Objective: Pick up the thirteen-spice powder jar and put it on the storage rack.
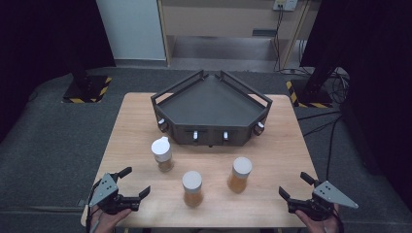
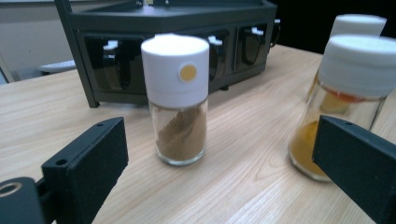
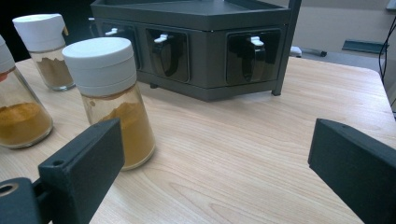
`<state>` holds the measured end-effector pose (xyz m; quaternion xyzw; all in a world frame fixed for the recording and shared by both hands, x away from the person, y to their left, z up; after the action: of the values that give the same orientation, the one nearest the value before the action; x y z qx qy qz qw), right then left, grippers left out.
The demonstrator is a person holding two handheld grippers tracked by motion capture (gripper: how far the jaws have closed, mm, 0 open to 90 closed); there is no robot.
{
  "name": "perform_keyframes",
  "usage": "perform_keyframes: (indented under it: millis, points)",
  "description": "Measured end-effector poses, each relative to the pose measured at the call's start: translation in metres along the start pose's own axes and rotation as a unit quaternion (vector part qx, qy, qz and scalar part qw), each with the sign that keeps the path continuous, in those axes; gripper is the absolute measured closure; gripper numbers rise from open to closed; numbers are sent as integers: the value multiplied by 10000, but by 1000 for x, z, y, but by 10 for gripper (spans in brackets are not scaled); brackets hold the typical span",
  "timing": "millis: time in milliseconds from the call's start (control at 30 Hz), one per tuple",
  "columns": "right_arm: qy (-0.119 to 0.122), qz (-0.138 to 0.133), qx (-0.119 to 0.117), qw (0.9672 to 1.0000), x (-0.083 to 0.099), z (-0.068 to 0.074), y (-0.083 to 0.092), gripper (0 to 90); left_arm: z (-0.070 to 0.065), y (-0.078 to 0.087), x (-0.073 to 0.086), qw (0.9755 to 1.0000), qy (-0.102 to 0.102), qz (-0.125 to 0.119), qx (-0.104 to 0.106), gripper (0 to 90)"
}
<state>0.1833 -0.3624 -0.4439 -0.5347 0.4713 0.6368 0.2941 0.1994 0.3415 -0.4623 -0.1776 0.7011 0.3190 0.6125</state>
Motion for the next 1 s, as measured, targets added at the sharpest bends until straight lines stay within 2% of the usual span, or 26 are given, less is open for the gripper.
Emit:
perform_keyframes:
  millis: [267,333,500,767,1000]
  points:
    - [-13,2,20,10000,0,0,0,36,-2,2,-18,9999,-130,3,5,22]
    - [-11,1,22,10000,0,0,0,36,-1,2,-28,9999,-162,22,56,21]
    - [-2,-1,24,10000,0,0,1,37,6,3,-43,9997,-186,-24,151,22]
    - [0,-1,24,10000,0,0,1,37,22,-2,-57,9996,-4,8,277,21]
    - [-5,7,22,10000,0,0,1,37,39,-14,-64,9990,221,-3,398,21]
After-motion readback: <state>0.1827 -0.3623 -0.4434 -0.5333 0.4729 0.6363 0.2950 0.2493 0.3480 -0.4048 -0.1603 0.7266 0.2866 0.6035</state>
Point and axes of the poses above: each handheld gripper's, and its own axes: y roughly backward along the jaws, x roughly out of its underside, z roughly to its left, the point moved 4 cm from there along -y, roughly forward along the jaws, and after that the axes turned 8 degrees about x, right-handed, at the moved point
